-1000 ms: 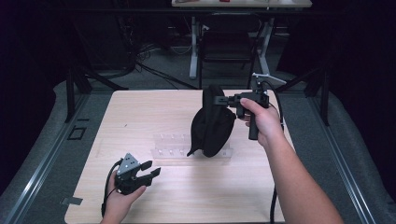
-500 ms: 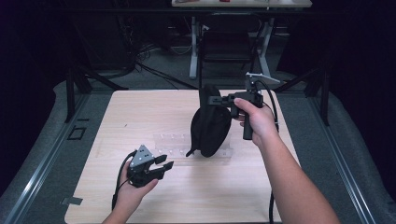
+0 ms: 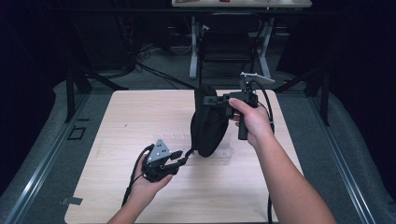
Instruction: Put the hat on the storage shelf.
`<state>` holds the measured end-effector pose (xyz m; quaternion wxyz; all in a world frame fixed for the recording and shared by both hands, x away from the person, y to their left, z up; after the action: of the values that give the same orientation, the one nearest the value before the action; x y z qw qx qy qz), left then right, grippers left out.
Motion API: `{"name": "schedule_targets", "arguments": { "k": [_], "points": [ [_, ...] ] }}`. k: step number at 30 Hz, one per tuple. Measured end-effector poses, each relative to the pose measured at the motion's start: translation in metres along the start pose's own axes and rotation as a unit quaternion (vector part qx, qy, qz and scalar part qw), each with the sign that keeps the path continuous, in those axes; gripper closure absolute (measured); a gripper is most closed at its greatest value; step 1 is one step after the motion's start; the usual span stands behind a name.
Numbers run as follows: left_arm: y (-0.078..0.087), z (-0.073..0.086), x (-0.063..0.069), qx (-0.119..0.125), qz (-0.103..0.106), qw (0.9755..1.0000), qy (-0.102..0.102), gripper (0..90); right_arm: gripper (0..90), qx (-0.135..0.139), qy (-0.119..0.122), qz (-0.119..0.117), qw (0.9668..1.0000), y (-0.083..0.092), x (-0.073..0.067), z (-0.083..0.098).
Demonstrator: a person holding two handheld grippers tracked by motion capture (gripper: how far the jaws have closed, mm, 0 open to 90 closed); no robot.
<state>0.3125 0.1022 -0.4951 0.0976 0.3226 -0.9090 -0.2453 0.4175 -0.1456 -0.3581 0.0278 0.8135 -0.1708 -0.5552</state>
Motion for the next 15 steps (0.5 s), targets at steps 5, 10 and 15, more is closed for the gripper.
{"name": "schedule_targets", "arguments": {
  "k": [5, 10, 15],
  "points": [
    [-0.0063, -0.0005, 0.0028, -0.007, 0.003, 1.0, -0.004, 72.6, 87.9, 0.003, -0.001, 0.003, 1.0, 0.0003, -0.0003, 0.0],
    [-0.0092, -0.0003, 0.0006, -0.007, -0.009, 0.9999, -0.007, 82.0, 87.8, 0.001, 0.001, 0.003, 1.0, 0.001, -0.0005, 0.0004],
    [-0.0085, 0.0002, 0.0008, -0.009, -0.015, 0.9998, -0.013, 83.9, 87.4, 0.003, 0.0, 0.003, 1.0, 0.0022, -0.0008, 0.0008]
  ]
}}
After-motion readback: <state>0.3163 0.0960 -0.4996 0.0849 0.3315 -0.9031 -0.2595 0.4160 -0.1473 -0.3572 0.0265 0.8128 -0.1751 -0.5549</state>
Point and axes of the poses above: each handheld gripper's, and its own axes: y roughly backward along the jaws, z roughly out of its underside, x roughly to its right, the point moved 2 cm from there along -y, roughly forward along the jaws
